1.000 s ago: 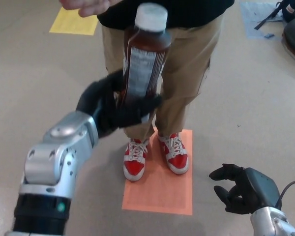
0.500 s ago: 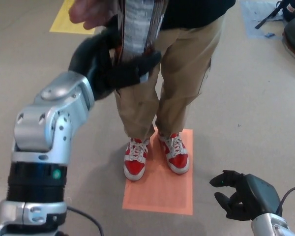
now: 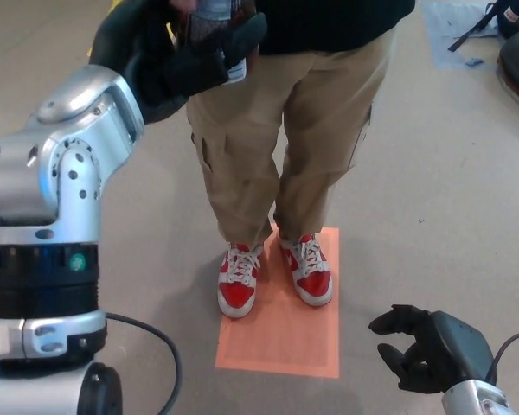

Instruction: The robot recieved a bottle of protein shake from a person using its left hand and then shake the protein up and down 2 two times and hand it back to the person

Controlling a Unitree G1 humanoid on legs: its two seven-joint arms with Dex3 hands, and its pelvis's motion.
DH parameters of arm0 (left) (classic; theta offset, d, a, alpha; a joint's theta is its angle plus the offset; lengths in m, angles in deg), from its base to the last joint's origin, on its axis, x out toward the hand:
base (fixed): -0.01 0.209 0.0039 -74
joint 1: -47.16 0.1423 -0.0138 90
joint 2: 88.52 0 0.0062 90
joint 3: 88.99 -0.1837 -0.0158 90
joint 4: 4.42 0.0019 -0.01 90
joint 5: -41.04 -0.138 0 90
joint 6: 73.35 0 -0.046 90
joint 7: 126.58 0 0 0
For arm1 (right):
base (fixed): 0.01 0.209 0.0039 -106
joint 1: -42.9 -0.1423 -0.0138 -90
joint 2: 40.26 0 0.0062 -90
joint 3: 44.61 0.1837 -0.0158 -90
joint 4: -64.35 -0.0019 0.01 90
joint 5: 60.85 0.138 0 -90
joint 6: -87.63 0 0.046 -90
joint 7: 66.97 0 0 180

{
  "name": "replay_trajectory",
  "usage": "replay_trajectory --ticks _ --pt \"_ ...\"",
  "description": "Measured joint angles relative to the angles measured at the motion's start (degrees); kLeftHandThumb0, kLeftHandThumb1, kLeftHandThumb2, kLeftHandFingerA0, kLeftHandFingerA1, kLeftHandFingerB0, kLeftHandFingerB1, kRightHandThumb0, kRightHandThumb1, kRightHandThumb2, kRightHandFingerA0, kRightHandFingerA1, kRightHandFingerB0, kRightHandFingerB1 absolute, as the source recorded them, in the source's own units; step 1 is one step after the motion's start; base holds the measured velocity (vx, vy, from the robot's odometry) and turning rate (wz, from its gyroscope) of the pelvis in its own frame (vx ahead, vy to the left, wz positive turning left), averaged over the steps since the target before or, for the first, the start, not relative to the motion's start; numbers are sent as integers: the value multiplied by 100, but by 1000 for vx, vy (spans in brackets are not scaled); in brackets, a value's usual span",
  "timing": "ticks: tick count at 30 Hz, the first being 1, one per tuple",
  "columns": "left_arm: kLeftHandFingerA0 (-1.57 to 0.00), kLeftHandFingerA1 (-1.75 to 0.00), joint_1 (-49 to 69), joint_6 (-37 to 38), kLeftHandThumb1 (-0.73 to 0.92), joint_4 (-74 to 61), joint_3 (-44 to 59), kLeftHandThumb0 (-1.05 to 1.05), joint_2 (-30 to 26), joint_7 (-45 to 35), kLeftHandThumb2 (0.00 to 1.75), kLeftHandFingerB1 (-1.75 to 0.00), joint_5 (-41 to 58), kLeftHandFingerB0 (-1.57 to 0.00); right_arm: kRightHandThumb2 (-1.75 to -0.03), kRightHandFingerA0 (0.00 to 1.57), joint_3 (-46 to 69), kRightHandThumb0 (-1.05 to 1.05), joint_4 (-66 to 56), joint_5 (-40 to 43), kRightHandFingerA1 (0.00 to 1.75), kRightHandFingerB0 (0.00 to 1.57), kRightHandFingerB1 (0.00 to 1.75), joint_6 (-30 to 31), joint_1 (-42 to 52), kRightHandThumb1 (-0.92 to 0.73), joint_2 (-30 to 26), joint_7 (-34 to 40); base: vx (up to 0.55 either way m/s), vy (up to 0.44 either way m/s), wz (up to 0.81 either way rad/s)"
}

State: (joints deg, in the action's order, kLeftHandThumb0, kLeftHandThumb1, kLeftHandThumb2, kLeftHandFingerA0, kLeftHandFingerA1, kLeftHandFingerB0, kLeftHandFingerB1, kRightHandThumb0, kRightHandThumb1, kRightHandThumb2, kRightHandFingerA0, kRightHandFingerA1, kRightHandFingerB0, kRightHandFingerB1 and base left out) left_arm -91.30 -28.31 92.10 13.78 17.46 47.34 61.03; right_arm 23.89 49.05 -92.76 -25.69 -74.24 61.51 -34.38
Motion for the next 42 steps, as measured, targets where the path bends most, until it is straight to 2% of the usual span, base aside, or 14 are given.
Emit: replay_trajectory --ticks 3,6,7,9,11,15,21,27,28,32,33,35,38,42 --pt "-74 -160 4 -16 81 -38 -3 -21 -2 25 67 -107 23 -59 -72 91 -1 -44 0 0 60 79 48 0 17 -68 0 0 0 0 0" --pt "-87 -121 15 -33 80 -81 -12 -22 -1 45 63 -78 46 -70 -73 91 11 -43 0 5 60 80 48 -2 25 -68 1 -1 0 0 0" --pt "-61 -47 27 -36 67 -98 -16 -40 -1 52 60 -30 51 -27 -73 91 14 -45 0 8 62 81 48 -4 28 -68 1 0 0 0 0" --pt "0 -13 45 -62 50 -129 -36 -71 -5 60 76 0 58 0 -73 91 17 -46 0 11 62 80 48 -7 33 -70 0 0 0 0 0" --pt "0 -2 67 -177 53 -192 -191 -82 -136 -11 83 0 78 0 -72 90 18 -46 -1 13 61 79 48 -13 34 -70 1 0 0 0 0" --pt "0 0 169 -289 51 -266 -619 -86 -585 -370 84 0 109 0 -72 91 20 -45 -1 19 59 79 48 -15 35 -69 0 -3 0 0 0" --pt "0 -6 536 -139 86 -395 -1536 -94 -1323 -847 117 -5 -96 0 -73 89 18 -45 -2 32 58 78 48 -8 23 -70 -1 -17 0 0 0" --pt "-18 -42 882 336 87 -267 -2226 -82 -1617 -771 118 -17 -566 0 -77 90 2 -45 -7 29 63 80 49 -6 -3 -67 3 -17 0 0 0" --pt "-22 -36 966 437 91 -191 -2329 -82 -1631 -729 86 -15 -646 0 -78 88 -2 -45 -7 29 67 79 49 -6 -4 -68 4 -17 0 0 0" --pt "-20 -46 1209 743 86 93 -2556 -77 -1664 -586 117 -23 -865 -1 -76 88 -10 -46 -9 29 68 78 49 -6 -10 -72 7 -17 0 0 0" --pt "-23 -34 1294 846 92 203 -2598 -80 -1675 -539 81 -18 -918 -2 -76 88 -13 -46 -9 29 67 79 49 -6 -18 -72 7 -17 0 0 0" --pt "-22 -33 1407 994 92 383 -2642 -80 -1686 -474 77 -18 -997 -3 -75 89 -15 -46 -10 30 67 79 49 -6 -35 -72 7 -17 0 0 0" --pt "-28 -44 1580 1239 46 664 -2699 -44 -1706 -372 68 -26 -1090 -7 -76 89 -16 -46 -11 30 62 79 48 -5 -82 -69 7 -17 0 0 0" --pt "-33 -45 1846 1617 44 1148 -2800 -38 -1743 -141 66 -25 -1258 -7 -76 91 -6 -45 -13 35 60 78 48 -5 -216 -69 7 -26 0 0 0"
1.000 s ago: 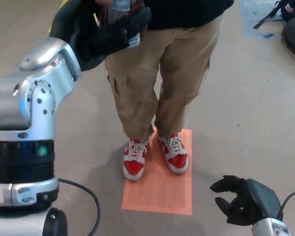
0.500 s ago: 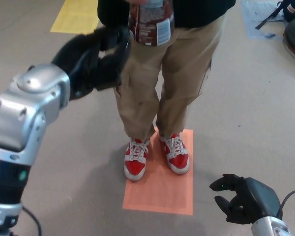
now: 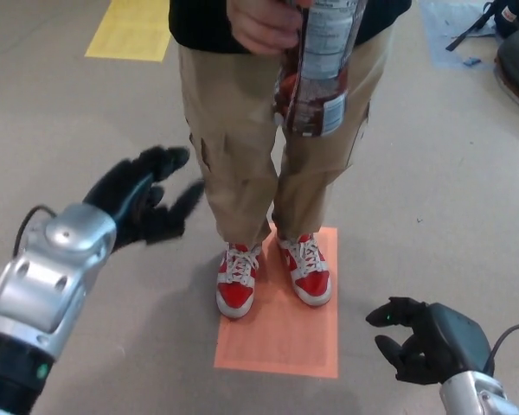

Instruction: The robot recieved a bottle of protein shake from a person using its left hand and then shake the protein up and down 2 two times and hand it back to the person

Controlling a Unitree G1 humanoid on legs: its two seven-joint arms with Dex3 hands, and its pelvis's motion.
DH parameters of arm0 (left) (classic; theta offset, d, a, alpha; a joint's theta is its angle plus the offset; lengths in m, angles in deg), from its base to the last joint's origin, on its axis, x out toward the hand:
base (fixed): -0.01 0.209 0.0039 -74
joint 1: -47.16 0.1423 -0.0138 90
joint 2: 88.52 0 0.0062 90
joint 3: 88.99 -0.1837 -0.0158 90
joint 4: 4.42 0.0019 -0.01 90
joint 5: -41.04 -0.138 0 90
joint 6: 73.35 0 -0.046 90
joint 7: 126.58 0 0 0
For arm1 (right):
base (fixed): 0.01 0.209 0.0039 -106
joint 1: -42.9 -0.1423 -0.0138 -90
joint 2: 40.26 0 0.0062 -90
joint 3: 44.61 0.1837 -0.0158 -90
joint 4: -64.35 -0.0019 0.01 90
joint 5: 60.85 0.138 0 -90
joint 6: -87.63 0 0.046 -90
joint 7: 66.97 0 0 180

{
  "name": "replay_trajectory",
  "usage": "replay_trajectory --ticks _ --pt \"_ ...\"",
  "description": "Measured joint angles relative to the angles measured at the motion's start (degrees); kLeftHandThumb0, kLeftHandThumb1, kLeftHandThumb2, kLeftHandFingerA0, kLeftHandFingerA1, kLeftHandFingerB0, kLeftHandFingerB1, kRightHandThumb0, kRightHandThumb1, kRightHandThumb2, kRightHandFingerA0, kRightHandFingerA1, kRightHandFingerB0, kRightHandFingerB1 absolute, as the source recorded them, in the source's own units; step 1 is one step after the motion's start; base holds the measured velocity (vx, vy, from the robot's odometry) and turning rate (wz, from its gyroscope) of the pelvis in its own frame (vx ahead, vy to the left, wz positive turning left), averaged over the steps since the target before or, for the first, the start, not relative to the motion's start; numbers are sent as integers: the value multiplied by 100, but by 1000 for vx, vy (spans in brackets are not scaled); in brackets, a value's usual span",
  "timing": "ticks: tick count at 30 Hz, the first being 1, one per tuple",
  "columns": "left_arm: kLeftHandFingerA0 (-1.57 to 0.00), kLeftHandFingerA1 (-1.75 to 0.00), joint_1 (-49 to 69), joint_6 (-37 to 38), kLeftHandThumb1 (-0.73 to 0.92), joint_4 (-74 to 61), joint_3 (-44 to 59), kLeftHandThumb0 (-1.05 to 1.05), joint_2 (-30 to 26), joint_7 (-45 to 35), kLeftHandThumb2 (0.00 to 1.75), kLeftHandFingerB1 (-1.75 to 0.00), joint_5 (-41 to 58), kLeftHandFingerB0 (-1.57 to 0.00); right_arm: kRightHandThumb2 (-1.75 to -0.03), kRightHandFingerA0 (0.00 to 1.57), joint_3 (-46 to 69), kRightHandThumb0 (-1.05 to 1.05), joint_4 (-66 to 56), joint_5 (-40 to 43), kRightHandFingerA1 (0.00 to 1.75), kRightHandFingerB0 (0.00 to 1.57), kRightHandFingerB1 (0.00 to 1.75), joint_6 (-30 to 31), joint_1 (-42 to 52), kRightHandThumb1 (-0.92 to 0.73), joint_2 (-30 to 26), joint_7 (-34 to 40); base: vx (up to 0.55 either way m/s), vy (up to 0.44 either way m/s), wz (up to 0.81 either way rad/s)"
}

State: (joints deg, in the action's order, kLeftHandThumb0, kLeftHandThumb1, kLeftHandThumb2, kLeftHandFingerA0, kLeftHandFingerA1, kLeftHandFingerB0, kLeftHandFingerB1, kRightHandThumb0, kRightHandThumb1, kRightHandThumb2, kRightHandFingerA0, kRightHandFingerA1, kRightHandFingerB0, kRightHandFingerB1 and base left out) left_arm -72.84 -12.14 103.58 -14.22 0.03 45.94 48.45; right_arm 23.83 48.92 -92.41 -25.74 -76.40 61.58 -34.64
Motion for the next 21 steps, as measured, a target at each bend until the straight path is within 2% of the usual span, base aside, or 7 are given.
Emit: replay_trajectory --ticks 2,12,13,17,18,20,21 --pt "-38 -40 113 164 54 240 -58 -35 -9 122 60 -20 -73 -7 -76 92 1 -45 -1 1 60 78 47 0 -63 -69 0 -2 0 0 0" --pt "-39 -42 514 1005 53 1666 -509 -33 -35 813 59 -19 -467 -5 -73 88 17 -45 -4 10 57 74 46 0 -324 -70 0 -26 0 0 0" --pt "-30 -50 531 1086 43 1784 -541 -39 -35 875 76 -24 -497 0 -73 88 19 -45 -4 10 58 75 46 0 -340 -70 0 -31 0 0 0" --pt "-27 -49 581 1444 45 2254 -644 -44 -34 1121 76 -21 -610 0 -72 88 25 -46 -3 13 56 76 44 2 -425 -72 0 -61 0 0 0" --pt "-34 -37 586 1521 60 2351 -658 -41 -34 1168 58 -23 -633 0 -72 87 26 -46 -3 13 55 76 44 2 -444 -73 0 -64 0 0 0" --pt "-33 -36 594 1690 61 2546 -684 -42 -34 1272 58 -24 -678 0 -71 87 27 -46 -3 13 55 75 44 3 -472 -73 0 -74 0 0 0" --pt "-27 -48 594 1773 47 2639 -697 -46 -34 1324 78 -22 -703 -1 -71 87 27 -46 -3 13 55 75 44 6 -483 -73 0 -80 0 0 0"
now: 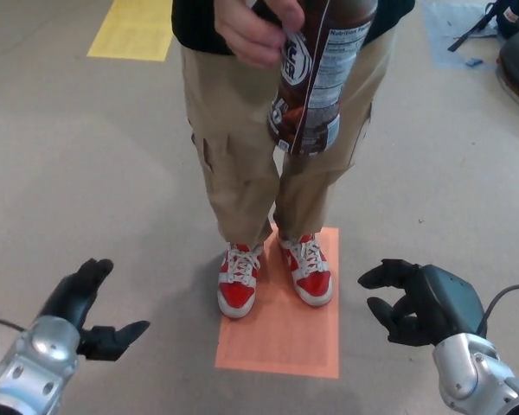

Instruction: The robot recieved a bottle of protein shake from a person using its left hand and then shake the protein up and down 2 two times and hand it back to the person

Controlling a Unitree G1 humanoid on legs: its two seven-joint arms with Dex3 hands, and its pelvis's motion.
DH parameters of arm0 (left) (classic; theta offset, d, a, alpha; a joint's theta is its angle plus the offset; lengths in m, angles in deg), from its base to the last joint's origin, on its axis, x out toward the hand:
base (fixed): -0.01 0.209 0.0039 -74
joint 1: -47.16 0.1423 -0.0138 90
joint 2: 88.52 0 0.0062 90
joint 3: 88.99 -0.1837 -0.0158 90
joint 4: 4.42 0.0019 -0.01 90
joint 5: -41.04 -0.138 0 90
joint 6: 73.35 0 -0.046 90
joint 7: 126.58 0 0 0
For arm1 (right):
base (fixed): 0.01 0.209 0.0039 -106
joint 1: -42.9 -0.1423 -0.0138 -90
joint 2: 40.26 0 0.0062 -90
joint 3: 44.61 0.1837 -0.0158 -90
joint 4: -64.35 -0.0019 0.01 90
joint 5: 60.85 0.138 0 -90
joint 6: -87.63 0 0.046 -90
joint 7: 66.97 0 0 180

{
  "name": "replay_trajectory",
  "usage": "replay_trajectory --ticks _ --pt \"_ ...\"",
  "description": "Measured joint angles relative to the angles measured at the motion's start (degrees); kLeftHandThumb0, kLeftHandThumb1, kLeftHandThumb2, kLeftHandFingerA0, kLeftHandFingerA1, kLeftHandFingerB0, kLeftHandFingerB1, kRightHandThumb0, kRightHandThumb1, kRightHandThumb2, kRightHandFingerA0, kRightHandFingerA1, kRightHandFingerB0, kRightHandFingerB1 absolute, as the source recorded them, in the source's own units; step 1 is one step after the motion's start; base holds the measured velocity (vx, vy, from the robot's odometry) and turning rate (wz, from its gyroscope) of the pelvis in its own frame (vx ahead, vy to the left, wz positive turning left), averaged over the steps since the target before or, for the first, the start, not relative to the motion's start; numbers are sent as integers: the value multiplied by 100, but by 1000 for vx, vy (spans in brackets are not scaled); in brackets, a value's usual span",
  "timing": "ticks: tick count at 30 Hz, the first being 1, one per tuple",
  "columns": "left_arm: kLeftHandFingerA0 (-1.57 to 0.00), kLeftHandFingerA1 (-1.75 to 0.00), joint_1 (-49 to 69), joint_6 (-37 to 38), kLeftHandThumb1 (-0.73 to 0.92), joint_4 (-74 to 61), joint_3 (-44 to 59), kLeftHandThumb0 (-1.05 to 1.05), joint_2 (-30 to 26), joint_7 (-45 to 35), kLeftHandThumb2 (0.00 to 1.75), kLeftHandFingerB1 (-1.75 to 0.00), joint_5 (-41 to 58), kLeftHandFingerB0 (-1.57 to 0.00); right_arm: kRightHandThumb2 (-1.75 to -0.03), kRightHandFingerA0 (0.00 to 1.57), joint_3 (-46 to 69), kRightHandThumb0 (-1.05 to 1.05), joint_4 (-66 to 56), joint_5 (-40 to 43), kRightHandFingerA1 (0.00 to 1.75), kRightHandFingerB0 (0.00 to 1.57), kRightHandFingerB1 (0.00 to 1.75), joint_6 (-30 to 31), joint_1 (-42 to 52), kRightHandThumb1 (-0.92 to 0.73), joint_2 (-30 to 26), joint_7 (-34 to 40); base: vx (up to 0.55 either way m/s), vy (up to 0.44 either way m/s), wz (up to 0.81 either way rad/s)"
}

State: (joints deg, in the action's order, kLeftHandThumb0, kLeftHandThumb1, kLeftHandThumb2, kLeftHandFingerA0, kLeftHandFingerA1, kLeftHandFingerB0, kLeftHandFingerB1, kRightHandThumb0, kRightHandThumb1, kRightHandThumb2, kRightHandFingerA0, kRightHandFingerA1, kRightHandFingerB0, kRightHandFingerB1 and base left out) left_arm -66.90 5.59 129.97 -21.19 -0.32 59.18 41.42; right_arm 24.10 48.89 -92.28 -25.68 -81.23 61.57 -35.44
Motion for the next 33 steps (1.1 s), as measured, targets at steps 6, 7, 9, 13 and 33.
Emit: replay_trajectory --ticks 6,7,9,13,33 --pt "-28 -47 -1 494 55 530 -126 -54 0 304 84 -23 -192 -1 -74 87 5 -43 0 3 55 76 45 10 -33 -70 0 -30 0 0 0" --pt "-26 -47 -2 651 57 687 -211 -56 -1 414 85 -24 -282 -1 -74 89 18 -43 1 9 56 75 46 14 -33 -70 0 -44 0 0 0" --pt "-26 -47 -3 823 58 865 -340 -56 -5 534 86 -25 -414 -1 -75 89 32 -43 2 17 56 75 46 16 -33 -69 0 -63 0 0 0" --pt "-30 -48 -17 1163 63 1209 -668 -59 -28 794 91 -28 -706 -1 -76 90 67 -44 5 27 56 76 47 22 -33 -69 0 -104 0 0 0" --pt "-57 -40 -359 2580 75 2326 -1719 -50 -192 2468 62 -30 -2317 -24 -72 91 82 -46 29 18 58 75 46 139 -33 -71 -8 -141 0 0 0"
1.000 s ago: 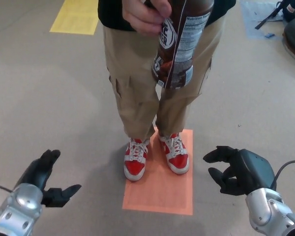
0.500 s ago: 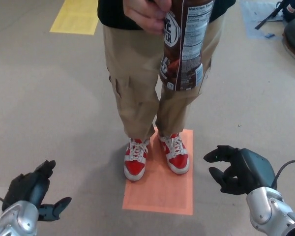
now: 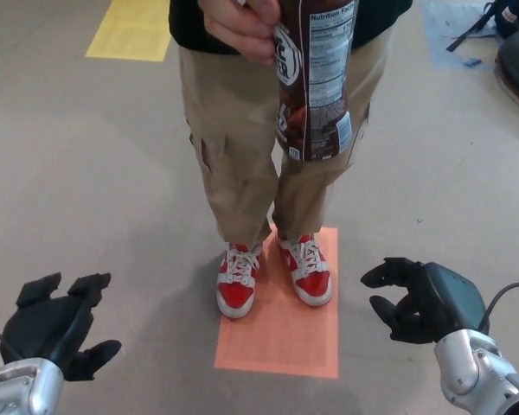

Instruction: The robot recieved a bottle of protein shake from a person using its left hand and then shake the protein up and down 2 two times and hand it back to the person

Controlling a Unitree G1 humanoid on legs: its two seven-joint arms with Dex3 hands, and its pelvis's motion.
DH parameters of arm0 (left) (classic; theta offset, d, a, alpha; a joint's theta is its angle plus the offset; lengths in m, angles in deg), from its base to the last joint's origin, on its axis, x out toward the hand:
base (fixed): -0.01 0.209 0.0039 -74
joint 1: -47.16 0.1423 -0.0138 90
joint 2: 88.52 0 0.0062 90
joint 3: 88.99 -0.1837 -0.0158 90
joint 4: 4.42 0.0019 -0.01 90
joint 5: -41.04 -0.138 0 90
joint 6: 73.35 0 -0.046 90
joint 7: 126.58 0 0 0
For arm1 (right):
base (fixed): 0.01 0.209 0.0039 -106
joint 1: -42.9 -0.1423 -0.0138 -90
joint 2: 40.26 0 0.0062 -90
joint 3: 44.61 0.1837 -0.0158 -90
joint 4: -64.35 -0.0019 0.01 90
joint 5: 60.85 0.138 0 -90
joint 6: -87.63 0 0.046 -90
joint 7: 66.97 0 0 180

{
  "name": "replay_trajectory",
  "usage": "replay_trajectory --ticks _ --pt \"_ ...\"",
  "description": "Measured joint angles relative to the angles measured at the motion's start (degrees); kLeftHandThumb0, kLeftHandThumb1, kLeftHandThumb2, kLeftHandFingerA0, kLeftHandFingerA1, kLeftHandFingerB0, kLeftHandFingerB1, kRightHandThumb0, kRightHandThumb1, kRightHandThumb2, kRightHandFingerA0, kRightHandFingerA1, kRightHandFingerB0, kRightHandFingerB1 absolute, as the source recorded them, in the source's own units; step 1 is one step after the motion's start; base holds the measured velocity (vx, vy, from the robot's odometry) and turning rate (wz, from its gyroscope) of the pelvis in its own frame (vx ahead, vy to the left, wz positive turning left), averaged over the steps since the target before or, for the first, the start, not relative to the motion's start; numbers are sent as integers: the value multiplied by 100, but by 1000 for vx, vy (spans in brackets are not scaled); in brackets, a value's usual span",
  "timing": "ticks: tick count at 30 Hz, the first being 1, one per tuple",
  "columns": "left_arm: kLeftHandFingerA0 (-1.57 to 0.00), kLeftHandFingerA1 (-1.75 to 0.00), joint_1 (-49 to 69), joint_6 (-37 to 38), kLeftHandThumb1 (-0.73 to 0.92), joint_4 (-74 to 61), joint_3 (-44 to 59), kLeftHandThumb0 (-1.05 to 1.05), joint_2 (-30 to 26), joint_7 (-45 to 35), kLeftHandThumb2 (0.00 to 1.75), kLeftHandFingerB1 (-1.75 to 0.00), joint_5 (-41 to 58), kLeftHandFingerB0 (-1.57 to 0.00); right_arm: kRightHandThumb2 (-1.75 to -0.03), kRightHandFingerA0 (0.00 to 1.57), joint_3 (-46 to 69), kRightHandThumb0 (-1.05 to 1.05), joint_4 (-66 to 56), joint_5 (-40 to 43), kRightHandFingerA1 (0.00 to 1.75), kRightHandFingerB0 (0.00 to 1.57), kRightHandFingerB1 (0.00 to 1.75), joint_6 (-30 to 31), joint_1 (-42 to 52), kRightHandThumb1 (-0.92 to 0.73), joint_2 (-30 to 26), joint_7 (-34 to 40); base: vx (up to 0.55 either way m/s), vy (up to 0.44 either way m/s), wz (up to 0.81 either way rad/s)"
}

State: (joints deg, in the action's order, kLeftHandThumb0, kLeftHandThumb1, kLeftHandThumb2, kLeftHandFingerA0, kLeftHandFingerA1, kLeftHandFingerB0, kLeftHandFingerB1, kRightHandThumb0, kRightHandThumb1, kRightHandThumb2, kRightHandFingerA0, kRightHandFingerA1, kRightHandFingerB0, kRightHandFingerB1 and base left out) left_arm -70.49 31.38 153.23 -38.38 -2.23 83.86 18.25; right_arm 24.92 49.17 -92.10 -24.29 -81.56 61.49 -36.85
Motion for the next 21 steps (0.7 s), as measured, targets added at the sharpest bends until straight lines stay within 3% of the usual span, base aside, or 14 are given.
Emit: replay_trajectory --ticks 1,2,3,5,6,7,8,12,21 --pt "-57 -40 -12 54 75 35 -4 -50 -1 73 62 -30 -66 -24 -72 91 -3 -46 2 0 58 75 46 8 0 -71 -4 0 0 0 0" --pt "-52 -54 -31 132 63 79 -7 -56 -2 181 87 -42 -150 -19 -72 92 -6 -46 6 0 58 77 46 20 -1 -71 -11 0 0 0 0" --pt "-56 -39 -48 194 75 112 -6 -49 -3 272 62 -29 -218 -23 -72 92 -6 -45 9 0 60 76 46 26 -1 -71 -19 1 0 0 0" --pt "-51 -38 -80 279 74 160 7 -49 -2 378 62 -29 -319 -21 -72 92 0 -45 15 2 61 76 46 31 -9 -71 -27 2 0 0 0" --pt "-32 -45 -117 341 59 199 50 -55 -1 434 81 -37 -374 -8 -70 90 8 -46 17 4 61 75 46 38 -24 -74 -31 2 0 0 0" --pt "-32 -45 -137 377 59 216 89 -55 -1 458 81 -37 -396 -8 -70 90 13 -46 17 5 61 75 46 40 -37 -74 -35 2 0 0 0" --pt "-35 -36 -166 414 67 241 216 -43 19 449 62 -25 -388 -11 -70 87 31 -47 20 8 59 74 44 44 -62 -75 -39 -3 0 0 0" --pt "-34 -38 -289 640 54 291 986 -24 147 201 59 -19 -180 -5 -73 86 59 -46 21 9 58 73 44 84 -241 -75 -85 -24 0 0 0" --pt "-30 -35 -352 1123 55 372 2225 -20 339 -423 57 -19 265 -1 -73 85 66 -44 33 0 61 72 48 217 -429 -75 -117 -14 0 0 0"
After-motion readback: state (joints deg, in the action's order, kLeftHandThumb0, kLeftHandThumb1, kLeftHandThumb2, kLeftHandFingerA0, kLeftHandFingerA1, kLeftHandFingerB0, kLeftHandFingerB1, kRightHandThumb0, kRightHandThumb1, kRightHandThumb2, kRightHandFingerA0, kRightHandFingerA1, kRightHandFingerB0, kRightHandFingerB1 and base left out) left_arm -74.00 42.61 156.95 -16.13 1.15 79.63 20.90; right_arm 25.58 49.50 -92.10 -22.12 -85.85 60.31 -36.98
